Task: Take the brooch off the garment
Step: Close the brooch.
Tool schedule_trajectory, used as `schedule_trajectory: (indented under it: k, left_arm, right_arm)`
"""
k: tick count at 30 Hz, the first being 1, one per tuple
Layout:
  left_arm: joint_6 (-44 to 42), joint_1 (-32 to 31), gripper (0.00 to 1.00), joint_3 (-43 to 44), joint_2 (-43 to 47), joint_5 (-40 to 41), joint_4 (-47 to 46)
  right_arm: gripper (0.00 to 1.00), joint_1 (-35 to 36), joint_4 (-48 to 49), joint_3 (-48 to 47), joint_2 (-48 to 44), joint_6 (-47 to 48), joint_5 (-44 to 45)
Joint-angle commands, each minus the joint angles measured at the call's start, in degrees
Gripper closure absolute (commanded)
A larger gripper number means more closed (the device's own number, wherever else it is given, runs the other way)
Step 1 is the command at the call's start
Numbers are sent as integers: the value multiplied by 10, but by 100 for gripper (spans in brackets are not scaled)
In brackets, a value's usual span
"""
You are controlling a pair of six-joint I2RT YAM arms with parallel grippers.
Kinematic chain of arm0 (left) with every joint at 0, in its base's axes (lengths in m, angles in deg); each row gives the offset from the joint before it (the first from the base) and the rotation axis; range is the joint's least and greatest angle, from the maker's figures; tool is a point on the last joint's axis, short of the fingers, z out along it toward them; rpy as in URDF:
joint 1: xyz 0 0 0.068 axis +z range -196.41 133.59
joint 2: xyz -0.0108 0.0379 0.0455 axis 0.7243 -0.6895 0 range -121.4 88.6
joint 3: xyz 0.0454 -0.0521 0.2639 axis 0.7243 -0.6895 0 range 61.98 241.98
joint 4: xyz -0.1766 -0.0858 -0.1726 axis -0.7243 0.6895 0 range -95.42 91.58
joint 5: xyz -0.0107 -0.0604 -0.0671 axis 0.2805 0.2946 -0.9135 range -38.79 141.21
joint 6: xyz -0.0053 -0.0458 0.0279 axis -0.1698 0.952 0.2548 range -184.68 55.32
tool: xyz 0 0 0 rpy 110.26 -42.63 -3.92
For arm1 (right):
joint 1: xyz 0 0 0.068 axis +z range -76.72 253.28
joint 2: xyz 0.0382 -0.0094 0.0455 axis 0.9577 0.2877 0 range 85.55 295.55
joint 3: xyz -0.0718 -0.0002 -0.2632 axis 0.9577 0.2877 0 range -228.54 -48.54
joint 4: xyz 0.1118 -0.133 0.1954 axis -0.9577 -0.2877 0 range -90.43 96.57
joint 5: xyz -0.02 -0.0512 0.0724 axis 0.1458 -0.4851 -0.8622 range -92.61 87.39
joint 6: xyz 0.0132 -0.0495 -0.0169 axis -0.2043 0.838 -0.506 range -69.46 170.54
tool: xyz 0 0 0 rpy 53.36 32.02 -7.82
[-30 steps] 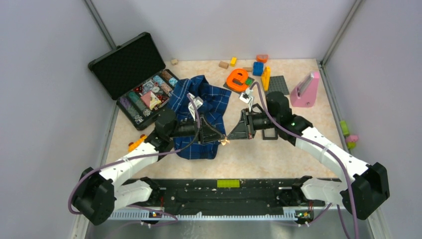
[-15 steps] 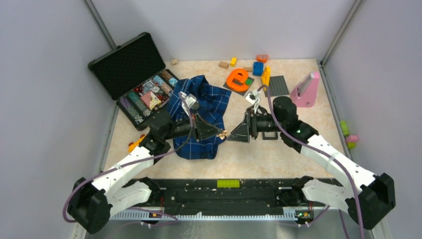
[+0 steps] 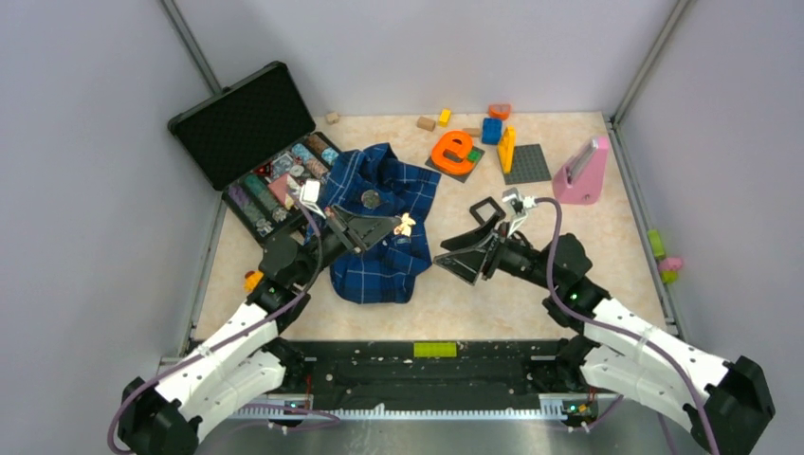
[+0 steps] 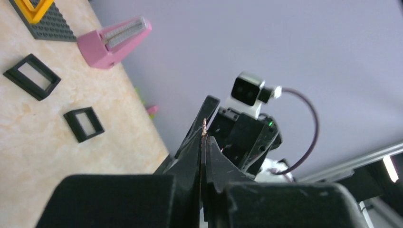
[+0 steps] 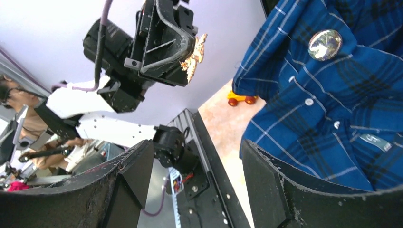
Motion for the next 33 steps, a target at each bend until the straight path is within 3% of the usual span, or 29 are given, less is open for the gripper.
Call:
schedule_trajectory:
  k: [1, 5, 9, 18, 30, 33]
  left_arm:
    - [131, 3, 100, -11, 44, 121, -21]
    - [207, 3, 100, -7, 53, 152, 12]
    - [248, 2, 100, -11, 51, 152, 0]
    - [289, 2, 100, -13, 61, 147, 32]
    - [303, 2, 100, -41, 66, 146, -10]
    - [303, 2, 100, -53, 64, 145, -38]
  right_arm:
    - [31, 52, 141, 3, 33, -1, 90]
    - [33, 105, 224, -2, 82, 11, 179]
    - [39, 129, 234, -50, 147, -10, 227]
    - [55, 169, 300, -96, 219, -5, 247]
    - [55, 193, 301, -130, 240, 20, 306]
    - [60, 194, 295, -133, 244, 18, 320]
